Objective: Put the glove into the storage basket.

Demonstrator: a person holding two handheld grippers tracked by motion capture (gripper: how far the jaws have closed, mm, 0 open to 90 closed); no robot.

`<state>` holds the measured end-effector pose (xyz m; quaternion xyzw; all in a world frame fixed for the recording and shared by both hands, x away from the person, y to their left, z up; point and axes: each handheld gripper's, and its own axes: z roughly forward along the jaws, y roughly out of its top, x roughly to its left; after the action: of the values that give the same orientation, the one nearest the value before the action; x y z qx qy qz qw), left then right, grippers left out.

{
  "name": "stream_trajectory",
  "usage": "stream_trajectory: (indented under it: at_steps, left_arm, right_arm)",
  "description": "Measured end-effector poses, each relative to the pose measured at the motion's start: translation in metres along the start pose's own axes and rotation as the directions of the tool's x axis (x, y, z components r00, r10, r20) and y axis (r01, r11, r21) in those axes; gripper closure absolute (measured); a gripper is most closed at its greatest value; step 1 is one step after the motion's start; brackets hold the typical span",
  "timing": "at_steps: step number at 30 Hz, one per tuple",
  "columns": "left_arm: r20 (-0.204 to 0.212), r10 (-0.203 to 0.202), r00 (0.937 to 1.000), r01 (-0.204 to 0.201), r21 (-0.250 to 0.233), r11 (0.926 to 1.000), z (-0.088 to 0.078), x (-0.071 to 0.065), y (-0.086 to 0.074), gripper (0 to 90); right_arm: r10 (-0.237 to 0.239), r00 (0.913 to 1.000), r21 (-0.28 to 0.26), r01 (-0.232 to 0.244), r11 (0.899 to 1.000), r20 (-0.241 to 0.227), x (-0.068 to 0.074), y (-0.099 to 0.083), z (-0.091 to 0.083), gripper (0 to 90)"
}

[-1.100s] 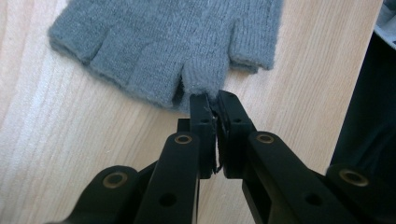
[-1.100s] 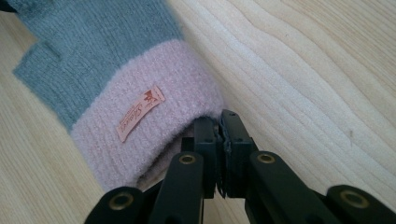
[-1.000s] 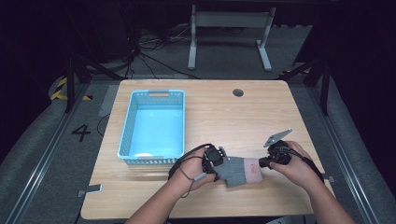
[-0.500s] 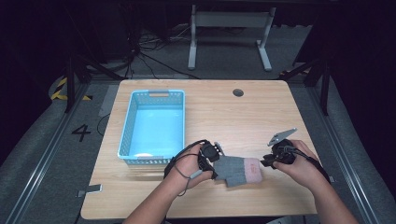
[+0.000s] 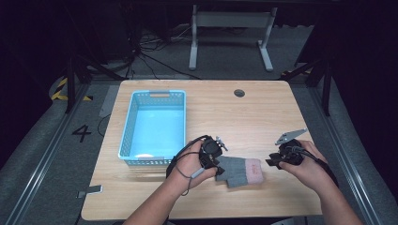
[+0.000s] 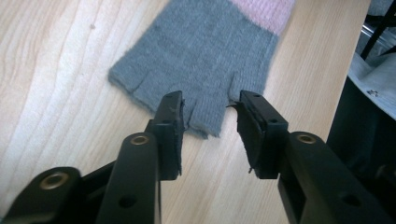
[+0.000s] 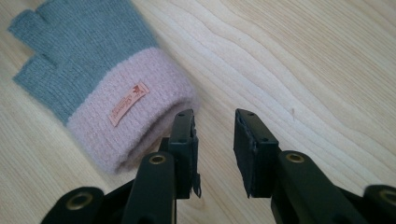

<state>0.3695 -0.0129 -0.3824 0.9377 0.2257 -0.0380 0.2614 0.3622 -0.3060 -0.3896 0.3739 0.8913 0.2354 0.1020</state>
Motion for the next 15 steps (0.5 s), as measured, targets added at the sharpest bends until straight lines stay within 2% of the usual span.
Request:
stream_trajectory:
  at_steps: [4,10,12,15]
  left_arm:
    - [-0.003,-0.012,0.9999,0.012,-0.034,0.9993,0.001,0.001,0.003,54.0]
    - [-0.008,-0.004,1.0,0.003,-0.069,0.9976,0.007,0.002,0.007,48.9]
    - [-0.006,-0.008,1.0,0.007,-0.075,0.9971,0.01,0.001,0.008,44.0]
    - [-0.025,0.014,0.9996,-0.016,-0.073,0.9972,0.021,-0.001,0.012,39.4]
  right_arm:
    - [0.036,0.9993,-0.013,-0.036,0.999,-0.001,-0.007,-0.004,-0.005,67.5]
    - [0.071,0.9974,-0.02,-0.071,0.997,0.006,-0.012,-0.01,-0.008,64.3]
    - [0.091,0.9959,-0.034,-0.09,0.995,0.006,-0.014,-0.013,-0.01,62.1]
    - [0.105,0.9945,-0.045,-0.104,0.994,0.006,-0.016,-0.015,-0.012,61.7]
